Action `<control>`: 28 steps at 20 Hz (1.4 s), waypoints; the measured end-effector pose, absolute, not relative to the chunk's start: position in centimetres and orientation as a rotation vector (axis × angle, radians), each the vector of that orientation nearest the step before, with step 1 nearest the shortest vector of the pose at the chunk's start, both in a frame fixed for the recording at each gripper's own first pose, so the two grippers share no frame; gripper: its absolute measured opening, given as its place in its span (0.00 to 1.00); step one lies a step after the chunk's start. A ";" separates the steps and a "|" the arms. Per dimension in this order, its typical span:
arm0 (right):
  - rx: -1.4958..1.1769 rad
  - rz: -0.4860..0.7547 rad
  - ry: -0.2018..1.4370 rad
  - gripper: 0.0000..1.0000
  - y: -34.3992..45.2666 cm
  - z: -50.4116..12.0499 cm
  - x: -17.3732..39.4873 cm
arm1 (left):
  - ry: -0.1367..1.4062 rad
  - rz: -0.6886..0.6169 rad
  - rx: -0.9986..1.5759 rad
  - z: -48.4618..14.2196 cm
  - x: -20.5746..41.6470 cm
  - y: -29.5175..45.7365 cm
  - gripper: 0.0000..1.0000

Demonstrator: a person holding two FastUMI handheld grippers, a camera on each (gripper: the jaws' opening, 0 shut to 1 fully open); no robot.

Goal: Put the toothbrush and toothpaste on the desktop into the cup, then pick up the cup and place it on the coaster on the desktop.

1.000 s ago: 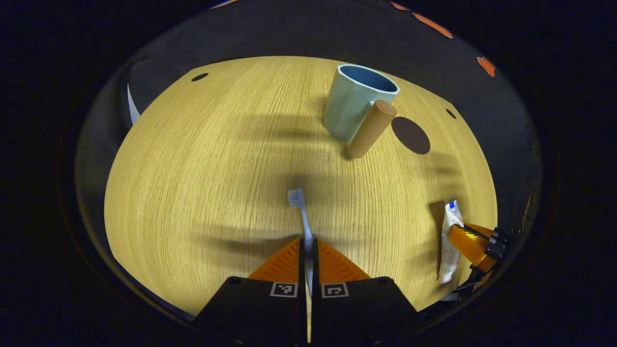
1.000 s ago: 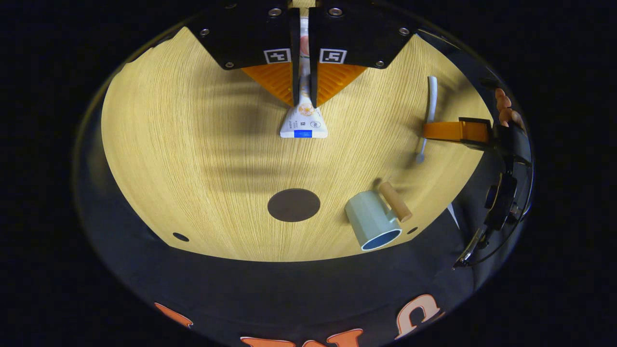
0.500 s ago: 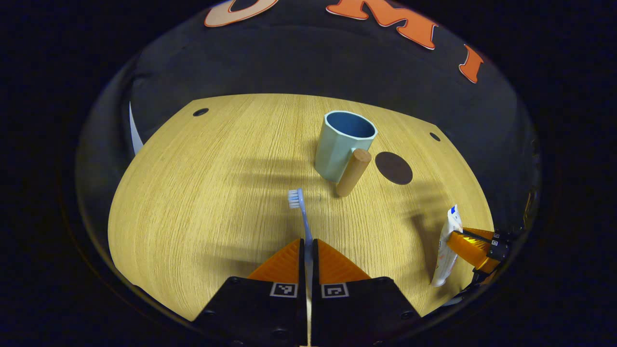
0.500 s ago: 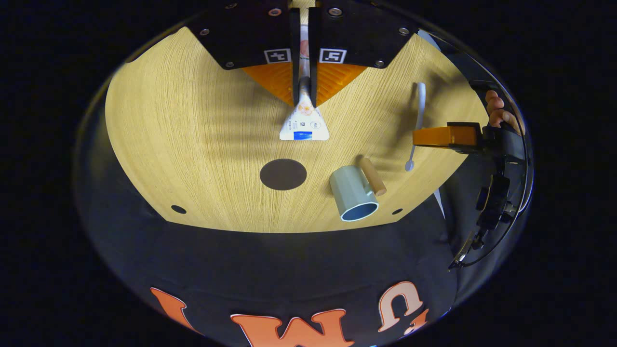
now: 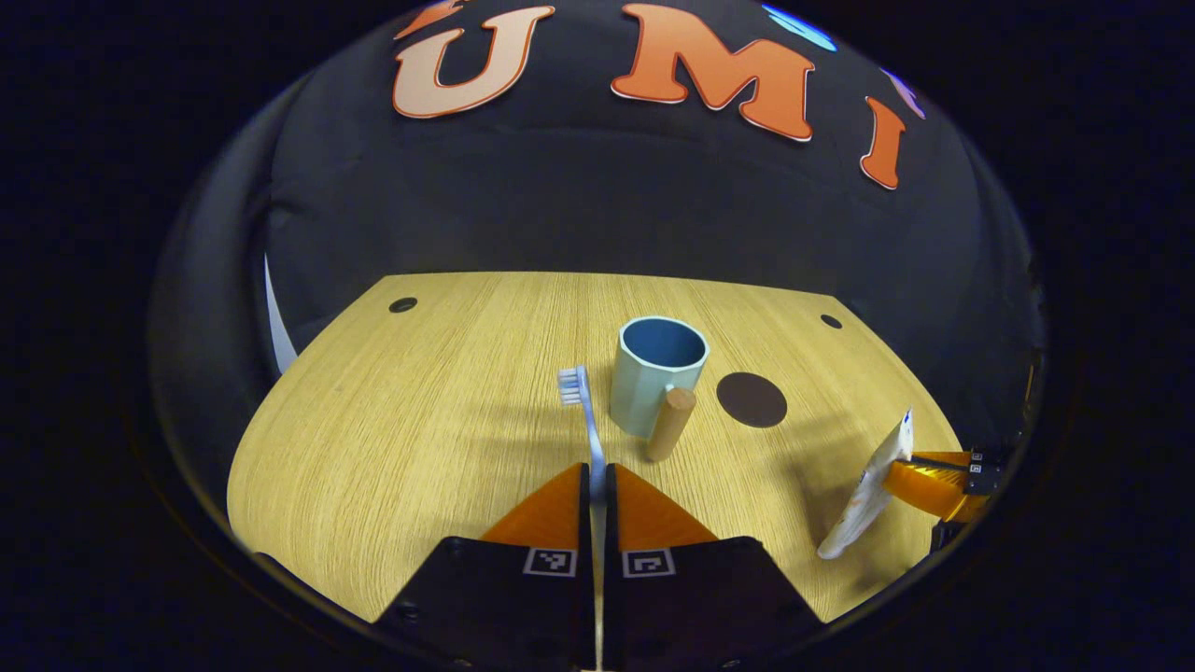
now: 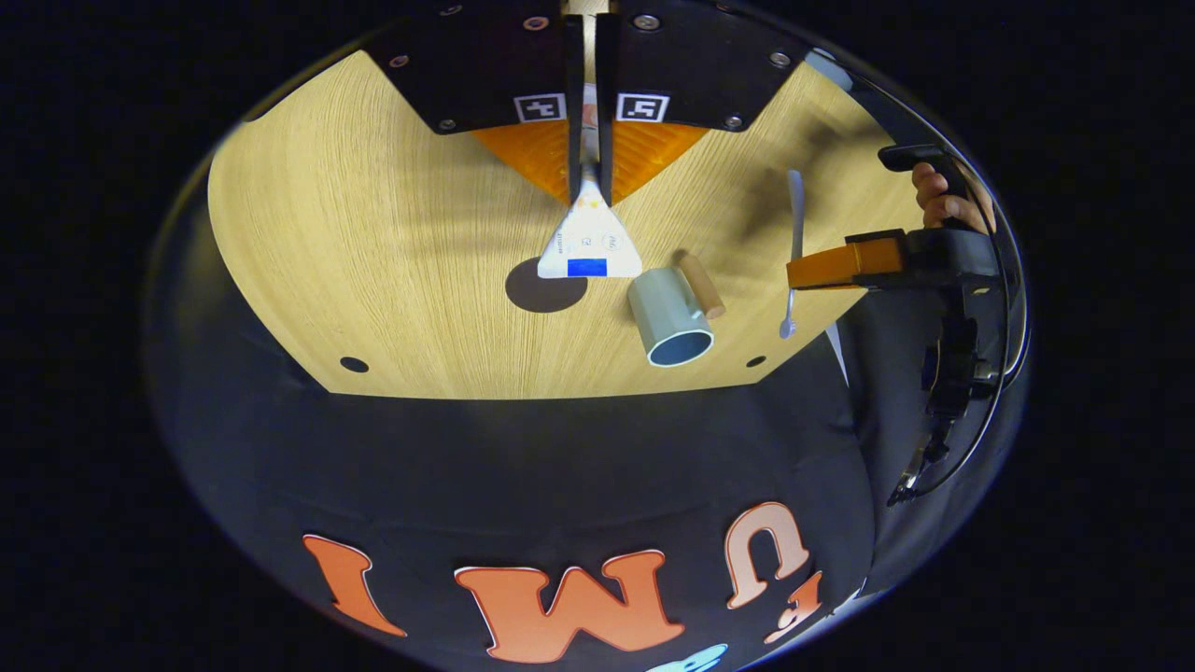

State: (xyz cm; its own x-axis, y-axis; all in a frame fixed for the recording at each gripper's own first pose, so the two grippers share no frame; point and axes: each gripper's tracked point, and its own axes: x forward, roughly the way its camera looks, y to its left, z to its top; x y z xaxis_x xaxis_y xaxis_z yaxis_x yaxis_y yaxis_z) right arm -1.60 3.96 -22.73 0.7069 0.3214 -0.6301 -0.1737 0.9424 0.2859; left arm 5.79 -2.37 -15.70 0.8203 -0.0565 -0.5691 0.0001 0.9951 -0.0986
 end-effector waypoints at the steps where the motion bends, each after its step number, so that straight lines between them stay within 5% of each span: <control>1: 0.225 0.270 0.726 0.05 3.9 -22.8 -1.3 | 0.595 -0.024 -0.096 -15.4 5.9 -2.2 0.03; 28: 0.199 0.197 0.396 0.02 -1.2 -12.0 5.3 | 0.100 0.023 -0.067 -3.0 18.5 -2.1 0.03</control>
State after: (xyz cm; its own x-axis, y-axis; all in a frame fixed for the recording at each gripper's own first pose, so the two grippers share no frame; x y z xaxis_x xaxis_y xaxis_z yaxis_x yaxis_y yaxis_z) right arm 5.32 -1.19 -12.02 0.9043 0.2277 -0.3611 -0.1505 0.9616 0.2294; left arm 18.50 -2.07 -3.00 0.9947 0.0199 -0.1004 -0.0265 0.9975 -0.0652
